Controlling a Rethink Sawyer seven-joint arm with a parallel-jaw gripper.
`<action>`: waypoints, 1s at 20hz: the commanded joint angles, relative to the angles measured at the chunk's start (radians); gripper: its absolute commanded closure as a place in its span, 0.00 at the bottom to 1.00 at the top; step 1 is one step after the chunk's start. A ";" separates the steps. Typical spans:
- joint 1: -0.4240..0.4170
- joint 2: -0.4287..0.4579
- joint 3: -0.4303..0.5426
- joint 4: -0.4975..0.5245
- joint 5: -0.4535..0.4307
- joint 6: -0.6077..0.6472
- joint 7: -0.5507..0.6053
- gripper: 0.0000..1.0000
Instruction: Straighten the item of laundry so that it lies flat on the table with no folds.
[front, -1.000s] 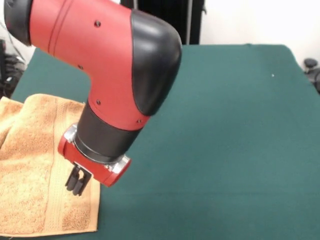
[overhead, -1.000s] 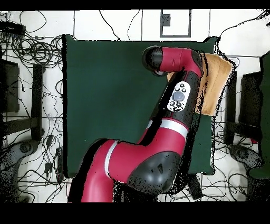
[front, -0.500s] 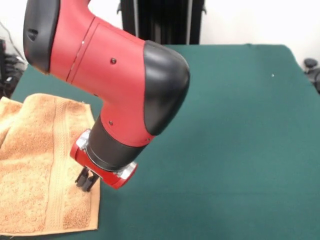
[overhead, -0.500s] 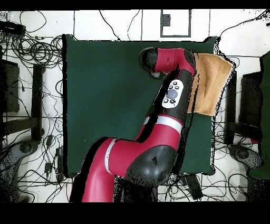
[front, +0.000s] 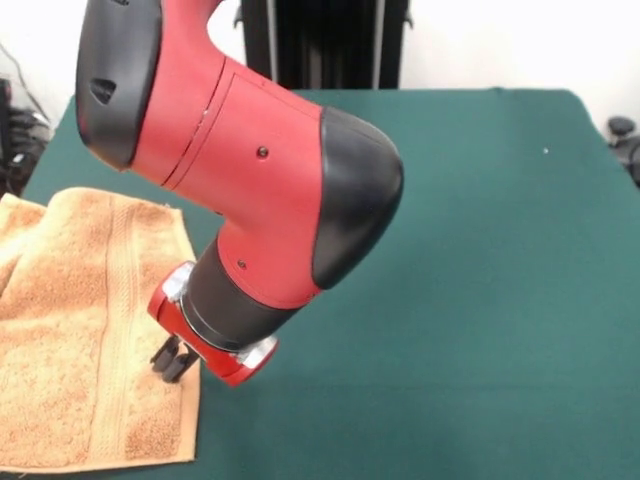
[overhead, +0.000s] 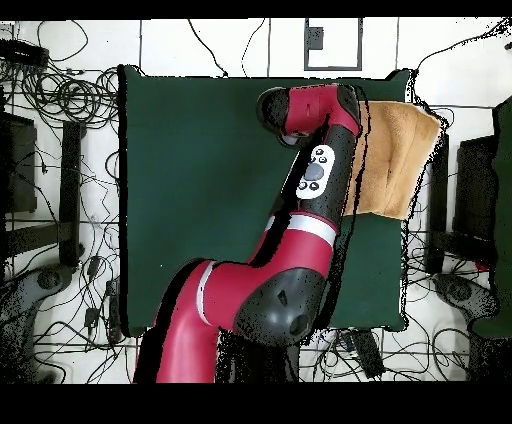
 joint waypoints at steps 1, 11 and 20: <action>0.009 0.095 0.163 0.054 0.118 -0.042 0.322 1.00; -0.049 0.089 0.507 0.155 0.315 -0.194 0.137 1.00; -0.172 0.073 0.951 0.276 0.505 -0.269 -0.191 1.00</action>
